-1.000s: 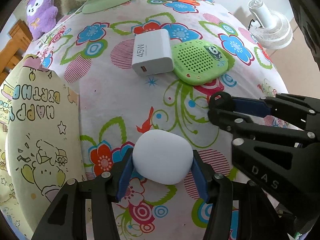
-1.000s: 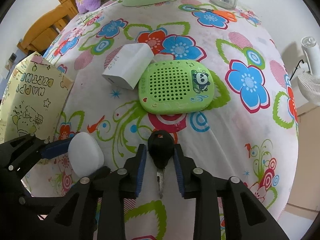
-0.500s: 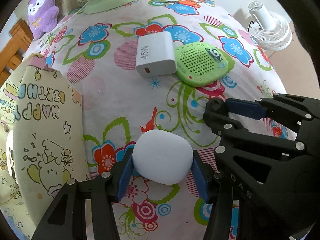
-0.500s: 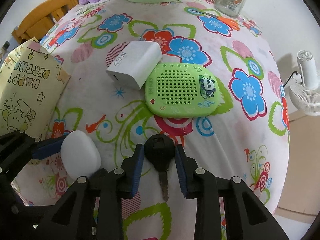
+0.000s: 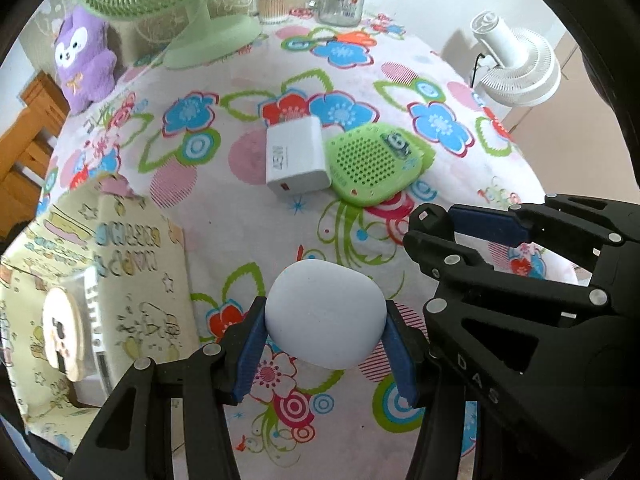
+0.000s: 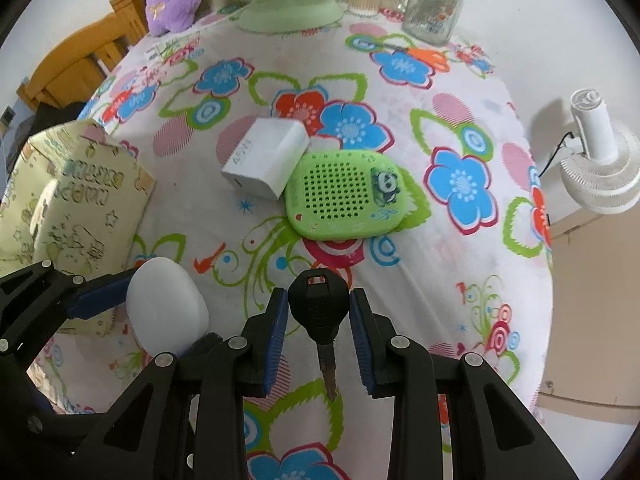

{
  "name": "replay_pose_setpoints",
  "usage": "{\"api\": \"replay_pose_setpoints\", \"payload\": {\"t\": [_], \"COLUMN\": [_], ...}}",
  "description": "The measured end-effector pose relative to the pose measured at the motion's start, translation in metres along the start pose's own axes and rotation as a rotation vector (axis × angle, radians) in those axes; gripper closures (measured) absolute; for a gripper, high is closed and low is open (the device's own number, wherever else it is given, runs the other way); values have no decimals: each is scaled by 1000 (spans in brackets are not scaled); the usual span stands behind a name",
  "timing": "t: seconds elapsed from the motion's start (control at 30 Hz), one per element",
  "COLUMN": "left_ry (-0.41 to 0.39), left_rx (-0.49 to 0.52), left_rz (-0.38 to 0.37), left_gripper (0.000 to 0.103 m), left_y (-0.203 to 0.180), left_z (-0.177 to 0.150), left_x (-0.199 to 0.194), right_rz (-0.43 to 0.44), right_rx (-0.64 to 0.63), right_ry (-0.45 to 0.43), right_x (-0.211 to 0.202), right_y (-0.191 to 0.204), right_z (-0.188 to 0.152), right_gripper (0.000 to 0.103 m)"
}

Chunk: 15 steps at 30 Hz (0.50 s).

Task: Organize rigid objects

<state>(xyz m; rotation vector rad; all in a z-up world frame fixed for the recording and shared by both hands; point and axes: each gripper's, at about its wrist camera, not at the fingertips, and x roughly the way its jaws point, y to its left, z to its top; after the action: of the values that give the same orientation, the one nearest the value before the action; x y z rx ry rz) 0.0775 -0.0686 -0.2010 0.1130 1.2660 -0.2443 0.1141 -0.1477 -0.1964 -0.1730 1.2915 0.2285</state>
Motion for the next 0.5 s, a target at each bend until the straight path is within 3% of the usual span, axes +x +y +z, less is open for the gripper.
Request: {"api": "replay_pose_setpoints", "payload": {"t": [0.5], "left_ry": [-77], "left_rx": [57], "left_rz": [6], "left_gripper": [46], "left_y": [-6], "left_z": [8], "left_x": [-47], "right_rz": [-42], "right_rx": [49], "right_ry": [-78], "right_x": [-57], "right_y": [6], "right_z": [2], "right_gripper": [69]}}
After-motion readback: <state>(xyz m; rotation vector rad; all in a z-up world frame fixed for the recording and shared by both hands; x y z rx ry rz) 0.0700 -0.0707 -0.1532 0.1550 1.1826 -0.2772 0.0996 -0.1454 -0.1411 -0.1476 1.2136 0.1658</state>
